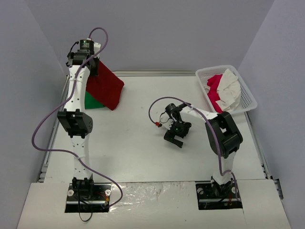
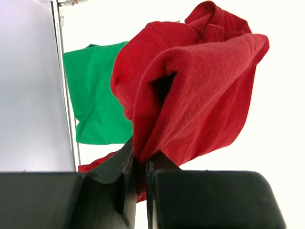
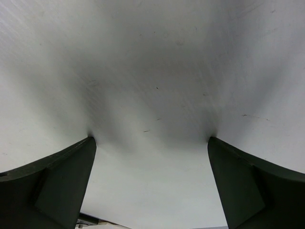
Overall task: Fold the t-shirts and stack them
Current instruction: Put the neatly folded tshirt into the corner of the board with the left arm
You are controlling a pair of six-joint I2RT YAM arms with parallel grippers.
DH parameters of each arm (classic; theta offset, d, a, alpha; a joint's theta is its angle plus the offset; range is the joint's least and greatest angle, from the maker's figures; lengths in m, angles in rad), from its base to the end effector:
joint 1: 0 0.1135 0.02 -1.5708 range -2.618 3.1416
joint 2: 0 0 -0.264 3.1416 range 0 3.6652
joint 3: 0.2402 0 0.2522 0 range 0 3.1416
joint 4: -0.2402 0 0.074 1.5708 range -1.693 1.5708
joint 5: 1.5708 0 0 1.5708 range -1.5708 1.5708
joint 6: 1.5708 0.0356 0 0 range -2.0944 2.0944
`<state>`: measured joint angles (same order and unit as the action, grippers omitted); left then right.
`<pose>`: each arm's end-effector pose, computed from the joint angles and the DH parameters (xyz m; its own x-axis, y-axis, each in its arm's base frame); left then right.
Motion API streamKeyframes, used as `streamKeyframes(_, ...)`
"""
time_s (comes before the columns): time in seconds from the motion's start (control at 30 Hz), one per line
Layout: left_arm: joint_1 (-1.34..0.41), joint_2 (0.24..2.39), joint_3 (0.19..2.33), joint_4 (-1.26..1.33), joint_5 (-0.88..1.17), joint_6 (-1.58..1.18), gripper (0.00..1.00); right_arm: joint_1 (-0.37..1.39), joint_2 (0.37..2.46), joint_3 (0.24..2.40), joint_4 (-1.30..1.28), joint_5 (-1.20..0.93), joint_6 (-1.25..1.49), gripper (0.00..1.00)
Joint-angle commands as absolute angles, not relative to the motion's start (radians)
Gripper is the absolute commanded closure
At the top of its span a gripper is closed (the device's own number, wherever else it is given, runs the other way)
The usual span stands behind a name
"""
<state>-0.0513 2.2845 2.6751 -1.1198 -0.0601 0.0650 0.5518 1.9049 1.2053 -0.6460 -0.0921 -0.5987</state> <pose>0.4777 -0.0224 0.3888 -0.6636 0.0990 -0.7415 0.0497 0.9948 0.0884 0.3024 0.1900 0.1444 -0.3817 -0.8939 -0.2350 -0.9135 0.4036 -0.0518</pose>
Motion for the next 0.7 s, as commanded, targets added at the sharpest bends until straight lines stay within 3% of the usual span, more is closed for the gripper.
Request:
streamKeyframes(0.0,-0.055,2.169,2.732,-1.104,-0.074,0.067,0.98,0.563,2.020,1.141,-0.630,-0.161,-0.603,0.00)
streamKeyframes(0.67,-0.032,2.126,2.660,-1.078,-0.140,0.126,0.98,0.580,2.072,1.150,-0.643,-0.144,-0.597,0.00)
